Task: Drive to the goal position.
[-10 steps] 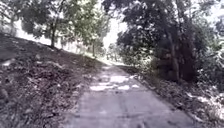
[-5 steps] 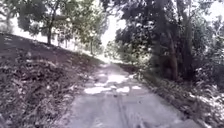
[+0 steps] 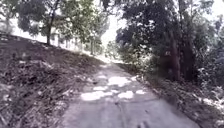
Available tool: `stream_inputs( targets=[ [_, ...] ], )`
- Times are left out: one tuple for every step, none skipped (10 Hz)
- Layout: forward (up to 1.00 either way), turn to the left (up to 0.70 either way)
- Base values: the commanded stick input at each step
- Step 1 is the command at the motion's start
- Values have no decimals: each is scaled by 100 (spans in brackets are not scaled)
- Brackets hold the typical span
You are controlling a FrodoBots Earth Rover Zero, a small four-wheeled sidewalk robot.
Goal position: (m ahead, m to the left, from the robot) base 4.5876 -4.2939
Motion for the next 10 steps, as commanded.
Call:
stream_inputs(
  targets=[
    [50, 0],
    [50, 0],
    [50, 0],
    [50, 0],
    [50, 0],
    [50, 0],
    [50, 0],
    [50, 0],
    [50, 0],
    [50, 0]
  ],
)
